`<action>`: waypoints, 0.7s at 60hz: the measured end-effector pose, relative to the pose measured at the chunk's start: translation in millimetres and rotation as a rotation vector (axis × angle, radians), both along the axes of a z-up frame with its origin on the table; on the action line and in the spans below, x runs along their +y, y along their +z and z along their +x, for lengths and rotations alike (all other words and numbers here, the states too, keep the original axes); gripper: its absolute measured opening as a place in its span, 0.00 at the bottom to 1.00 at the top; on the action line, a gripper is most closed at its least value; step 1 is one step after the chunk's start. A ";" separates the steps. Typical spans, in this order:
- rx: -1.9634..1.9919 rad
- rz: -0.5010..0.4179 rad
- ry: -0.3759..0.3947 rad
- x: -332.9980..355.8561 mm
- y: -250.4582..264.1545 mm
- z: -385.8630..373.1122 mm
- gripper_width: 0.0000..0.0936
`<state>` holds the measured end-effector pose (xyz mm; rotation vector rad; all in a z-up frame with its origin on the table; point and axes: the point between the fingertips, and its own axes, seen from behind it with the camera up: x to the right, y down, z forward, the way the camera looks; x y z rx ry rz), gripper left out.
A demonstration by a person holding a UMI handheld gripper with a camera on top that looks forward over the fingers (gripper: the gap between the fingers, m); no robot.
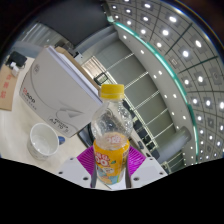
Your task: Pour water
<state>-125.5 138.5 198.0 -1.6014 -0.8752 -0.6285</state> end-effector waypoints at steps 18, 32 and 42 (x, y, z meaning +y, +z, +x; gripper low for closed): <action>0.701 -0.235 0.003 22.3 -76.2 3.0 0.42; 0.859 -0.305 -0.035 48.2 -134.2 0.3 0.42; 0.881 -0.262 -0.032 47.9 -135.3 4.7 0.48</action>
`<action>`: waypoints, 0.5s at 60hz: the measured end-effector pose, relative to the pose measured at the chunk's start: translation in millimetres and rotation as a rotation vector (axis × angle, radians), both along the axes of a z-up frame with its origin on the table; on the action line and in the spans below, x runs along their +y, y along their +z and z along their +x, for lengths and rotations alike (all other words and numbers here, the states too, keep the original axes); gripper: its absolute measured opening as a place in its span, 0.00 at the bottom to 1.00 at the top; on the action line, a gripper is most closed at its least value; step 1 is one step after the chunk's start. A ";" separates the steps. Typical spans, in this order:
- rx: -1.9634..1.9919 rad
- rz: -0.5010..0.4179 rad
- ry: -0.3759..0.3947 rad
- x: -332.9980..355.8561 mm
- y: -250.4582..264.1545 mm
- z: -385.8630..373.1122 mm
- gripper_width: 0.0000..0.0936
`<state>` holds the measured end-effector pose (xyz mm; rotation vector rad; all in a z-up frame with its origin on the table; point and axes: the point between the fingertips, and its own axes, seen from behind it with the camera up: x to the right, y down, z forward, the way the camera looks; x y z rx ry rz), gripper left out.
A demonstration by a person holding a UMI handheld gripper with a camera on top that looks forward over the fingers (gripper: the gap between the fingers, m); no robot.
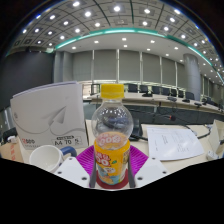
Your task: Pour water
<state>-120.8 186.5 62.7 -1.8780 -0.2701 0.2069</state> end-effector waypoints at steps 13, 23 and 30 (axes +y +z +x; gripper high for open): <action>-0.020 -0.078 -0.073 -10.4 -1.0 13.7 0.92; -0.064 -0.140 -0.155 -59.4 29.8 27.4 0.92; -0.074 -0.175 -0.195 -124.0 70.0 21.0 0.92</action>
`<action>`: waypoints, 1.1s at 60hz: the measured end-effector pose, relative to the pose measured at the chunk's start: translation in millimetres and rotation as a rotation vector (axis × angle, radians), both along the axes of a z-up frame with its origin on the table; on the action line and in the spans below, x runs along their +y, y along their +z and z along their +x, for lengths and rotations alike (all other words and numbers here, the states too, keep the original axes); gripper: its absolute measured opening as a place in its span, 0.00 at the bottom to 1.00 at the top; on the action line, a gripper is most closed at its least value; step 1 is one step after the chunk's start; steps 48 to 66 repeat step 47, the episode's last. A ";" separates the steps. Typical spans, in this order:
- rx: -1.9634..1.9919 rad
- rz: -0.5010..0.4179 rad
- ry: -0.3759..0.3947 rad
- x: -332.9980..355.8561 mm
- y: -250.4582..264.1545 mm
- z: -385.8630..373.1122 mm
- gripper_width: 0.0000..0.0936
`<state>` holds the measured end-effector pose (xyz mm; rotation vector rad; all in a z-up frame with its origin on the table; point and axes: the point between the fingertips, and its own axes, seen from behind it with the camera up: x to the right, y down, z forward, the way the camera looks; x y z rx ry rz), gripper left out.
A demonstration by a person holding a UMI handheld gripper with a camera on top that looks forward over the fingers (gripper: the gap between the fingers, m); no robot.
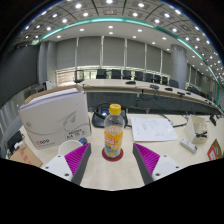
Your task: Pour water
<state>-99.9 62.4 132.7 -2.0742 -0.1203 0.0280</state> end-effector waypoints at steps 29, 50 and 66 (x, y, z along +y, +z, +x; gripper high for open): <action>-0.069 -0.045 -0.037 -285.6 98.3 -74.1 0.92; -0.081 -0.062 -0.074 -337.7 106.7 -66.9 0.92; -0.081 -0.062 -0.074 -337.7 106.7 -66.9 0.92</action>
